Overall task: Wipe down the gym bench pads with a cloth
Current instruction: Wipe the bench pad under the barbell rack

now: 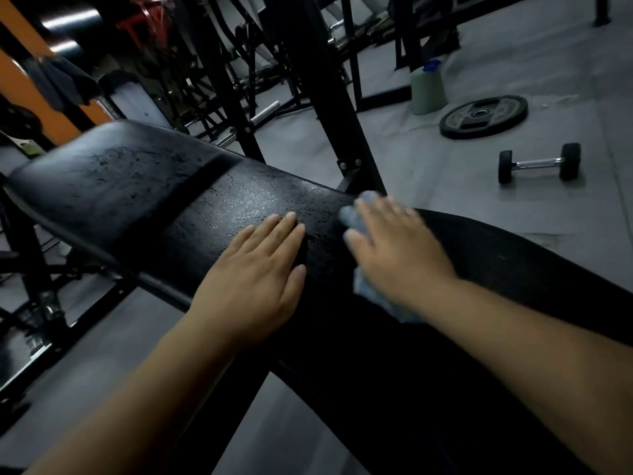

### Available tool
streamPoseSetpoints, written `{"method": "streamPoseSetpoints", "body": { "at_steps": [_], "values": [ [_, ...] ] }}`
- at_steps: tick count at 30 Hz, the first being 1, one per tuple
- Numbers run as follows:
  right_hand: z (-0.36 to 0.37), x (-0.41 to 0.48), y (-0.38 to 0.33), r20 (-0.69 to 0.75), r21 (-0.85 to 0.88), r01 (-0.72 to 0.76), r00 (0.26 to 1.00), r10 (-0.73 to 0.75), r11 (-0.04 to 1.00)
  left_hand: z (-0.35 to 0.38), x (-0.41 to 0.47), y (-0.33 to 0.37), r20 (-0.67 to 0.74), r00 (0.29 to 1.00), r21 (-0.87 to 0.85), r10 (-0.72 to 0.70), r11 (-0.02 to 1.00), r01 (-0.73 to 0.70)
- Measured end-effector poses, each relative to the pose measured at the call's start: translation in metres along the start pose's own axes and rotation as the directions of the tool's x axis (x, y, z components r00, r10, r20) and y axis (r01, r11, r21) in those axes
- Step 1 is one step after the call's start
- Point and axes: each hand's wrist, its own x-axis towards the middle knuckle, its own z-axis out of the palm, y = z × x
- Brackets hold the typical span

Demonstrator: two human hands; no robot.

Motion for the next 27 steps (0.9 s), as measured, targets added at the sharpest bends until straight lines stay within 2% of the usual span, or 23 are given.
{"method": "streamPoseSetpoints", "body": {
  "at_steps": [1,3,5,6,8,9,10,11,12,14,16,17,18,20,21,22,23,25,27],
  "values": [
    [0.005,-0.011,-0.018,0.005,0.002,0.114,0.993,-0.114,0.993,0.0,0.001,-0.003,0.0,1.0,-0.012,0.003,1.0,-0.003],
    [0.005,-0.061,-0.035,0.058,0.028,0.394,0.917,-0.395,0.919,-0.002,0.005,-0.013,0.006,1.0,-0.026,0.022,0.999,-0.022],
    [-0.002,-0.083,-0.011,0.124,0.016,0.501,0.858,-0.499,0.865,-0.005,0.008,-0.027,0.007,1.0,-0.004,0.014,1.0,-0.014],
    [-0.004,-0.073,0.008,0.099,-0.014,0.494,0.866,-0.49,0.869,-0.007,0.009,-0.033,0.009,1.0,0.004,-0.005,1.0,0.005],
    [-0.009,-0.022,0.026,0.022,0.015,0.27,0.962,-0.271,0.963,-0.007,0.009,-0.038,0.001,1.0,-0.007,-0.027,1.0,0.027],
    [-0.008,0.003,0.018,0.019,0.031,0.124,0.992,-0.124,0.992,-0.006,0.008,-0.037,-0.003,1.0,-0.013,-0.03,0.999,0.03],
    [-0.003,0.016,0.001,0.021,0.015,0.045,0.999,-0.046,0.999,-0.005,0.008,-0.036,0.003,1.0,-0.017,-0.028,0.999,0.028],
    [0.004,0.015,-0.018,0.014,0.011,0.061,0.998,-0.061,0.998,-0.005,0.008,-0.036,0.009,1.0,-0.022,-0.023,0.999,0.023],
    [0.008,0.002,-0.036,0.018,0.01,0.17,0.985,-0.171,0.985,-0.005,0.009,-0.039,0.01,1.0,-0.026,-0.019,0.999,0.02],
    [0.008,-0.051,-0.053,0.091,0.046,0.445,0.89,-0.447,0.894,-0.009,0.014,-0.053,0.014,1.0,-0.019,-0.013,1.0,0.013],
    [0.001,-0.073,-0.029,0.169,0.042,0.558,0.813,-0.557,0.828,-0.013,0.019,-0.069,0.025,0.999,0.014,-0.031,0.999,0.031],
    [0.002,-0.063,-0.013,0.145,0.02,0.557,0.82,-0.554,0.83,-0.014,0.019,-0.075,0.033,0.999,0.026,-0.039,0.999,0.039],
    [-0.002,-0.043,-0.003,0.117,0.017,0.476,0.872,-0.475,0.879,-0.013,0.018,-0.077,0.041,0.998,0.028,-0.04,0.999,0.039],
    [0.001,0.007,-0.009,0.036,0.017,0.218,0.975,-0.219,0.976,-0.012,0.017,-0.075,0.053,0.998,0.016,-0.042,0.999,0.041],
    [0.005,0.017,-0.027,0.042,0.002,0.149,0.988,-0.149,0.989,-0.012,0.016,-0.072,0.054,0.998,0.009,-0.042,0.999,0.042],
    [0.011,0.012,-0.045,0.039,-0.001,0.169,0.985,-0.169,0.986,-0.012,0.016,-0.071,0.054,0.998,0.004,-0.04,0.999,0.04],
    [0.013,-0.002,-0.061,0.061,-0.003,0.279,0.958,-0.279,0.96,-0.013,0.016,-0.072,0.055,0.998,0.001,-0.034,0.999,0.034],
    [0.009,-0.052,-0.069,0.153,0.037,0.513,0.845,-0.512,0.858,-0.017,0.018,-0.082,0.072,0.997,-0.002,0.007,1.0,-0.006],
    [0.0,-0.065,-0.041,0.194,0.041,0.591,0.787,-0.586,0.806,-0.022,0.019,-0.093,0.092,0.994,0.019,0.061,0.998,-0.063]
  ]
}}
